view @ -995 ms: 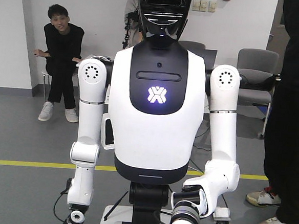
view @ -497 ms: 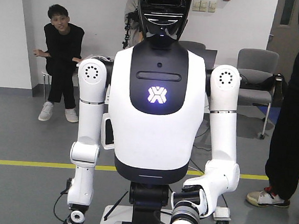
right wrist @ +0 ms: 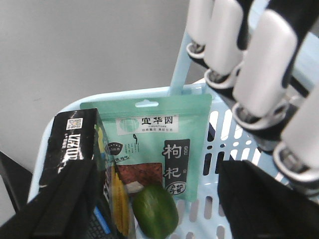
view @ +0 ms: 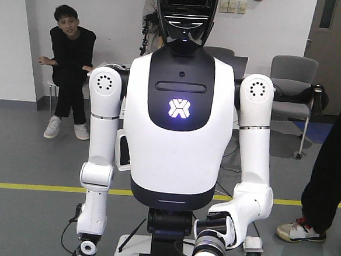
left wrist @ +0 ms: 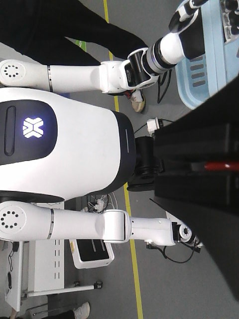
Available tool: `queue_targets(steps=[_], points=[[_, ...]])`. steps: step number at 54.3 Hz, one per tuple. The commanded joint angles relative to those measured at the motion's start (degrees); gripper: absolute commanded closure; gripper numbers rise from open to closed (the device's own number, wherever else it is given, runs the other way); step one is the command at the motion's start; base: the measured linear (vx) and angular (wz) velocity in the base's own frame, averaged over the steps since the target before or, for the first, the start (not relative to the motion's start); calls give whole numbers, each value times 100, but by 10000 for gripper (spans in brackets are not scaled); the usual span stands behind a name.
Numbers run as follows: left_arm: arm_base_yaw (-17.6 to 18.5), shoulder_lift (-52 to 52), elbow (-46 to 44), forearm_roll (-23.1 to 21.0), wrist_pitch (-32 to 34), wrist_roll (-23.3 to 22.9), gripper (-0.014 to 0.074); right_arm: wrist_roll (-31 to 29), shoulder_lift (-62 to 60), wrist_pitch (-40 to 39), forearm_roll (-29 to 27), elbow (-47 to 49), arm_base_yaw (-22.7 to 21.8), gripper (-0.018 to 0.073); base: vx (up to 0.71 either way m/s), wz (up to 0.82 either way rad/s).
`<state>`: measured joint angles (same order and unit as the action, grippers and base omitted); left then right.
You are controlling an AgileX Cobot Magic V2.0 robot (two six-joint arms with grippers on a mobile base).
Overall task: Pick snacks and fruit into basket
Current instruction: 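Open the right gripper to drop the green fruit into the basket, then move the left gripper holding the tomato cluster over the basket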
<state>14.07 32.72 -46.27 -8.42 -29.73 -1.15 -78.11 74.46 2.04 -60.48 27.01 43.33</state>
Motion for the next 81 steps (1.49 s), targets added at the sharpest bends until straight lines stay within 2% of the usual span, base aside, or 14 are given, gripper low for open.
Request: queue_targets(steps=[1, 10, 17, 23, 29, 31, 37, 45, 56, 62, 69, 81], points=[[20, 0, -139, -63, 508, -5, 606, -20, -161, -251, -1, 168, -34, -14, 0, 0], [20, 0, -139, -74, 502, -9, 606, 215, -161, 196, -8, 175, -34, -3, 0, 0], [20, 0, -139, -340, 562, -9, 606, 428, -396, 874, -8, 175, -34, 88, 0, 0], [20, 59, -139, -1001, 638, 76, 606, 781, -894, 1249, -8, 175, -34, 280, 0, 0], [20, 218, -139, -1629, 630, 685, 606, 915, -1538, 1357, 26, 175, -34, 532, 0, 0], [20, 288, -139, -1855, 630, 931, 606, 915, -1768, 1355, 33, 175, -34, 575, 0, 0], [20, 570, -139, -2777, 599, 1704, 606, 915, -2571, 1124, 33, 175, -34, 573, 0, 0], [20, 1074, -139, -4173, 363, 2841, 606, 1011, -3327, 264, 14, 175, -34, 571, 0, 0], [31, 1904, -139, -6164, -450, 4787, 606, 1044, -3648, -858, -28, 175, -34, 568, 0, 0], [48, 2292, -139, -7134, -984, 5408, 603, 1044, -3648, -992, -198, 175, -34, 568, 0, 0], [238, 2674, -139, -7653, -1146, 5786, 601, 1001, -3648, -1069, -206, 175, -34, 568, 0, 0], [622, 3103, -139, -7713, -981, 5838, 598, 1001, -3648, -1068, -206, 175, -34, 568, 0, 0]])
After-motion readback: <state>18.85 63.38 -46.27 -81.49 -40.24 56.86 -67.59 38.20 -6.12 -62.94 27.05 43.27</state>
